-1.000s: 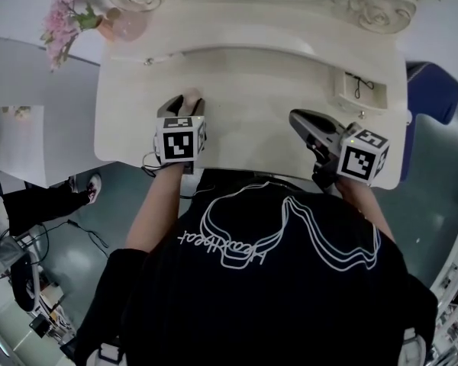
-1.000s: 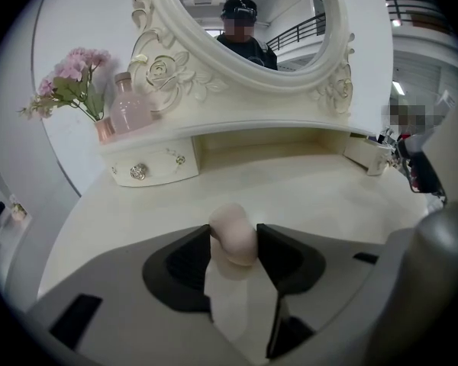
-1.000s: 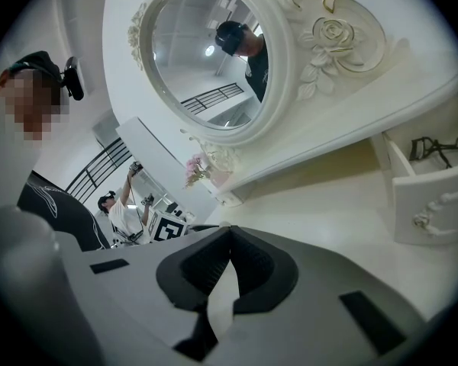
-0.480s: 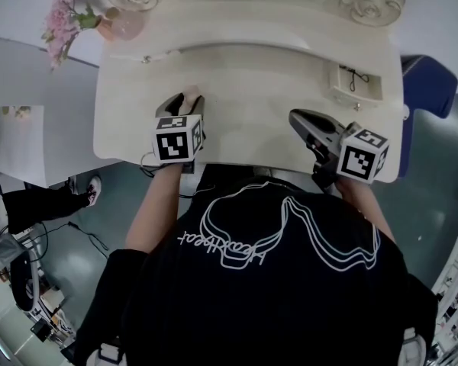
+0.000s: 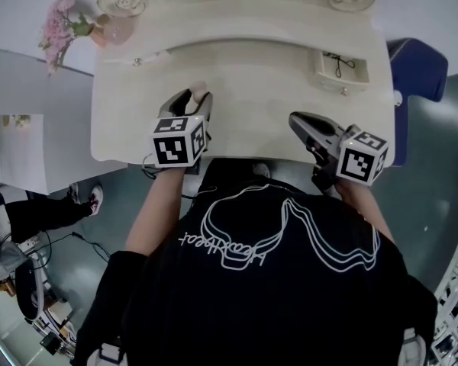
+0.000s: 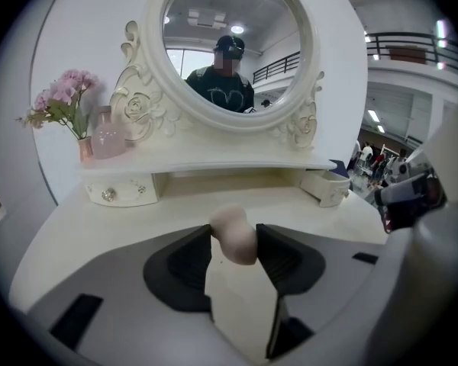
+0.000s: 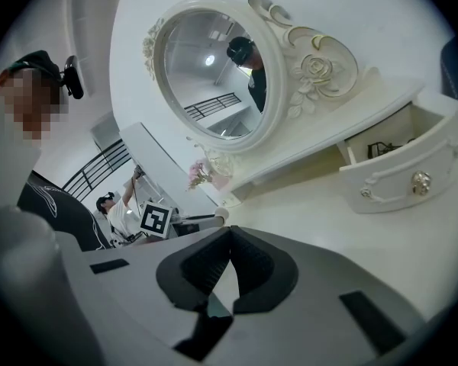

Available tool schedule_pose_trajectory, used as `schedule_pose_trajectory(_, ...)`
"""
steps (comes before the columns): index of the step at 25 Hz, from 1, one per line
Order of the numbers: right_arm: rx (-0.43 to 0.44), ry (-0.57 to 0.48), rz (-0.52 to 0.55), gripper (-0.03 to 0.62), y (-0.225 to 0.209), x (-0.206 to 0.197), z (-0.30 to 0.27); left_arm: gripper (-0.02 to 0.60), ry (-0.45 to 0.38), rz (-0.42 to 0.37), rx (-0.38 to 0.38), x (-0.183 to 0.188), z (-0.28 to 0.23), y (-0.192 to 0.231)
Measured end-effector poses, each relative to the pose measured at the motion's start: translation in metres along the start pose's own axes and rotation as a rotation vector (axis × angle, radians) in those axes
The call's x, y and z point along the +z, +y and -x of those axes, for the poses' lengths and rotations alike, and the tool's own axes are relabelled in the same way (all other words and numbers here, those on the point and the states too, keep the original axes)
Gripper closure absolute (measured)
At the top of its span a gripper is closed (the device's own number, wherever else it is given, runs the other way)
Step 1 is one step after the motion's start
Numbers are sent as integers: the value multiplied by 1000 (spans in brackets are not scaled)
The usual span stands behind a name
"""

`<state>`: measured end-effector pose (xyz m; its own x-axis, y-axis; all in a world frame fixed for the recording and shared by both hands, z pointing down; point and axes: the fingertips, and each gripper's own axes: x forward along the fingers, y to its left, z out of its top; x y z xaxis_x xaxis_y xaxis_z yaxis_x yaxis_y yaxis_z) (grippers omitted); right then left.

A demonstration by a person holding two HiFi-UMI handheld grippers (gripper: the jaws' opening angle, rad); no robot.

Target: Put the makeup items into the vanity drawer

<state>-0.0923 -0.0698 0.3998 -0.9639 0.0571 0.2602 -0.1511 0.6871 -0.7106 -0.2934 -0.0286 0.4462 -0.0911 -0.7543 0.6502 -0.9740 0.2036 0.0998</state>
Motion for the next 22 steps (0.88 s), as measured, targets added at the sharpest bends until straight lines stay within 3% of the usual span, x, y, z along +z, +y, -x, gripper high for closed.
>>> schedule_pose_trajectory(22,-160,-183,-57,589,-14,-25,101,396,-118,-189,-340,71,-1,-166)
